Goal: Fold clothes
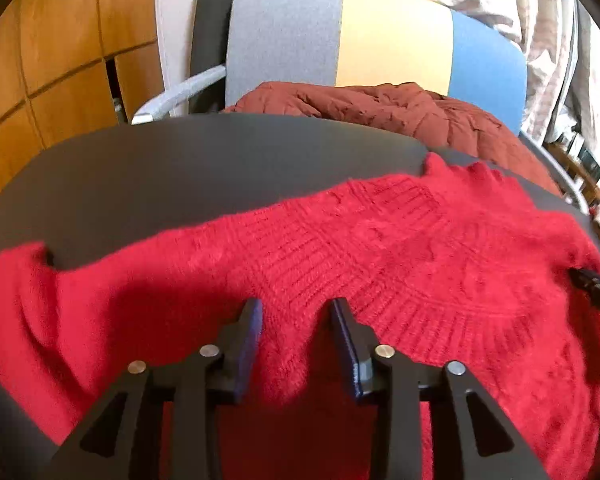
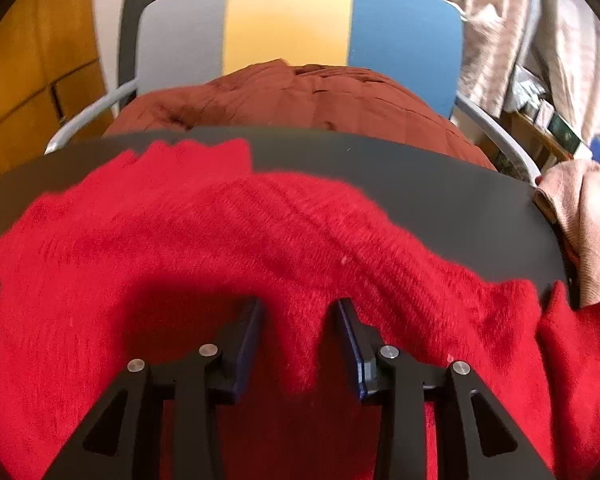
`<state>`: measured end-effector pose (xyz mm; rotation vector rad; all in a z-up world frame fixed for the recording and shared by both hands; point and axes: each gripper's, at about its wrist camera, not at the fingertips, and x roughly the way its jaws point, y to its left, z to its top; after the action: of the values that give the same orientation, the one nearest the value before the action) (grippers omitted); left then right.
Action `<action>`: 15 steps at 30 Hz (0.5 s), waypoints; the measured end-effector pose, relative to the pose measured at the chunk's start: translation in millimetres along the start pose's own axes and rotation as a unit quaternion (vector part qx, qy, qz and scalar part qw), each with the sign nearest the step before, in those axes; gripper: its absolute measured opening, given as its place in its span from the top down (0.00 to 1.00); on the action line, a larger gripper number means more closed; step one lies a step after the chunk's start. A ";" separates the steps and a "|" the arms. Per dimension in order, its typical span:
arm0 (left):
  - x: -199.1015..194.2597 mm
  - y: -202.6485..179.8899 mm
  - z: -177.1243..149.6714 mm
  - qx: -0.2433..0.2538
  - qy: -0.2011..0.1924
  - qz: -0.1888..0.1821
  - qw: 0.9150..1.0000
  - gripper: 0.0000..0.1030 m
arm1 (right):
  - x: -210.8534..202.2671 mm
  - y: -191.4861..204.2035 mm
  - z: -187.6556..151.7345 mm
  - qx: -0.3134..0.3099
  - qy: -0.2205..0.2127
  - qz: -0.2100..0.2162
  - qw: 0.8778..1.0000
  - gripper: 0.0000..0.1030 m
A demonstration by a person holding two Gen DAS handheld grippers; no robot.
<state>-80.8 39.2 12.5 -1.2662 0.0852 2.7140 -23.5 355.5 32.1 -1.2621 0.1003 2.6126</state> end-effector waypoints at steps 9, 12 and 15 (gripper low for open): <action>14.8 12.4 14.1 0.011 -0.015 -0.011 1.000 0.61 | -3.6 -20.6 67.2 0.027 -0.040 0.079 0.996 0.57; 18.5 13.3 15.4 0.006 -0.018 -0.017 1.000 0.61 | 28.2 -15.0 104.6 0.031 -0.002 0.072 0.997 0.44; 19.1 13.7 15.4 0.007 -0.021 -0.017 1.000 0.61 | 64.0 -7.1 128.2 0.034 0.037 0.068 0.996 0.44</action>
<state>-106.7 29.5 7.6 -1.1944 0.0775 2.7049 -158.0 395.1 62.6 -1.3735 0.2946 2.6500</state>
